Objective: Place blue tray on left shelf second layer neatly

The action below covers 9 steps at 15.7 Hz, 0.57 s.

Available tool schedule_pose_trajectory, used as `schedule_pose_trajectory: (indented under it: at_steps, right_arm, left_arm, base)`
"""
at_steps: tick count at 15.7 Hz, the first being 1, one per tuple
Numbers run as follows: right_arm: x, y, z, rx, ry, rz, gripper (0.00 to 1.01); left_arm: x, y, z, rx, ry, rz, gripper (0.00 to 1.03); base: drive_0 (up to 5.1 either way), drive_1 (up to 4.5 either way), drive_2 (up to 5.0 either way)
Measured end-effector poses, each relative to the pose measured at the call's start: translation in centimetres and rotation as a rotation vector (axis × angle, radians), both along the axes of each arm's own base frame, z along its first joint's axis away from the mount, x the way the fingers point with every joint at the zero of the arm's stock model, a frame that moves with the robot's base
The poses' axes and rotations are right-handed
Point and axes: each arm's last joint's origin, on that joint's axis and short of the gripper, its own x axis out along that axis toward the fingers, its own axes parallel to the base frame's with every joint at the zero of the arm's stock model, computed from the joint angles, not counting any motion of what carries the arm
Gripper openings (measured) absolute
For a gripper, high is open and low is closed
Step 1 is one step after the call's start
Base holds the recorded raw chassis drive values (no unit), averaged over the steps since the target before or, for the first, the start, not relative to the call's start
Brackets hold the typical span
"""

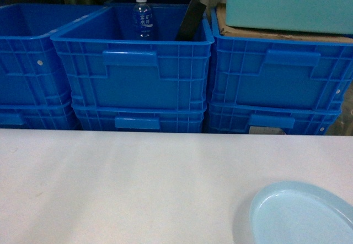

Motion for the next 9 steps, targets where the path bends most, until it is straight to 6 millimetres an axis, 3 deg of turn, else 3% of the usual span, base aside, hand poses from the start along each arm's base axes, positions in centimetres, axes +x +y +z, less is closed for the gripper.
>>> schedule_pose_trajectory:
  at_steps: [1, 2, 4, 6, 9]
  right_arm:
    - [3.4, -0.1, 1.2, 0.087, 0.117, 0.100, 0.98]
    - [6.8, 0.0, 0.7, 0.173, 0.279, 0.187, 0.98]
    - [11.7, -0.7, -3.0, 0.208, 0.521, 0.160, 0.98]
    - [12.4, -1.6, -6.6, 0.199, 0.630, 0.119, 0.98]
    - [10.5, -1.7, -9.1, 0.145, 0.663, 0.103, 0.98]
  left_arm:
    - [0.0, 0.0, 0.0, 0.000, 0.000, 0.000, 0.98]
    - [0.0, 0.0, 0.0, 0.000, 0.000, 0.000, 0.98]
    - [0.0, 0.0, 0.0, 0.000, 0.000, 0.000, 0.98]
    - [0.0, 0.0, 0.0, 0.000, 0.000, 0.000, 0.98]
    - [0.0, 0.0, 0.0, 0.000, 0.000, 0.000, 0.98]
  base:
    - [0.0, 0.00, 0.0]
    - [0.0, 0.00, 0.0]
    - [0.0, 0.00, 0.0]
    - [0.0, 0.00, 0.0]
    - [0.0, 0.00, 0.0]
